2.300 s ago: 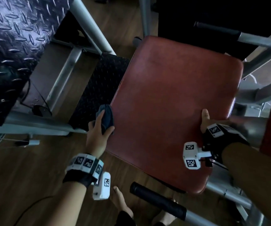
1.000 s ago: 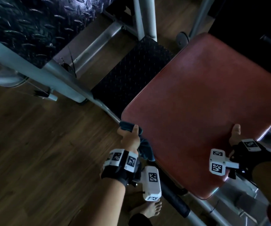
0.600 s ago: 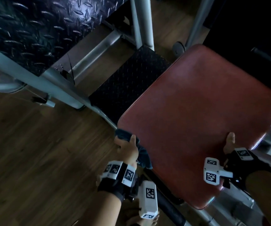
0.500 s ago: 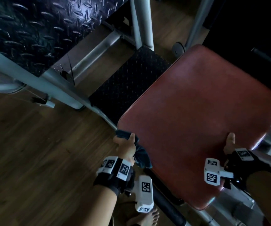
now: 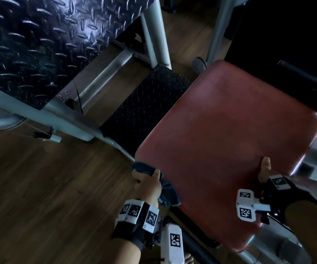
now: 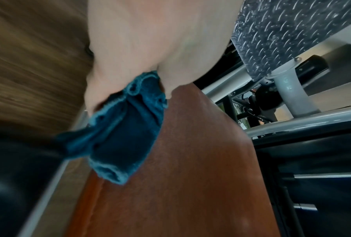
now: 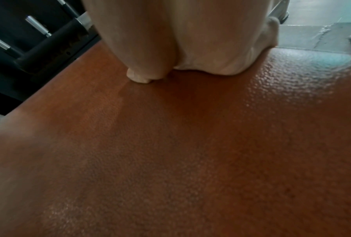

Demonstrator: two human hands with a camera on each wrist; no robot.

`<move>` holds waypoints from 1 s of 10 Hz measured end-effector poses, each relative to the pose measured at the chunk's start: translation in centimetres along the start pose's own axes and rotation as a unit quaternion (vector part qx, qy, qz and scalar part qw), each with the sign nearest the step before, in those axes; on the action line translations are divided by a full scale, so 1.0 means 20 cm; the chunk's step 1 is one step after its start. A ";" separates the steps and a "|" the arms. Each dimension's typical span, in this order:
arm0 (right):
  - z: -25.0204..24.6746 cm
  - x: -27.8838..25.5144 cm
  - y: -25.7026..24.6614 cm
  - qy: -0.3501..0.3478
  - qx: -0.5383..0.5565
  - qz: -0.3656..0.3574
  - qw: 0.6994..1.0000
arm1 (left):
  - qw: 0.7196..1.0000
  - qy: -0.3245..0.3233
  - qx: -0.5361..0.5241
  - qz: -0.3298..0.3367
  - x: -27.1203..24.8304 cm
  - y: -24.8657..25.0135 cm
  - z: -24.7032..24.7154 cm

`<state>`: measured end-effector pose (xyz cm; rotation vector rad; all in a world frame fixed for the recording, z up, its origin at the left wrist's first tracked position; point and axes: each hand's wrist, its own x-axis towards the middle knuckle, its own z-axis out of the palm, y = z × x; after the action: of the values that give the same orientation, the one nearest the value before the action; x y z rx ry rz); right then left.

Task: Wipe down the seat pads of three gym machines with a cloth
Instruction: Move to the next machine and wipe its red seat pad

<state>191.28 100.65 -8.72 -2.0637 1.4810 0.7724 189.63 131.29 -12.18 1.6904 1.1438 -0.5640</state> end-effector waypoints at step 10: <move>0.08 0.03 -0.01 0.067 0.263 0.146 0.951 | 0.751 -0.007 0.514 0.414 -0.03 0.40 0.19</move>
<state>191.41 101.40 -10.40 -1.5399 1.8536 0.2877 197.00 127.02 -9.46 2.8449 -0.1671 -0.6436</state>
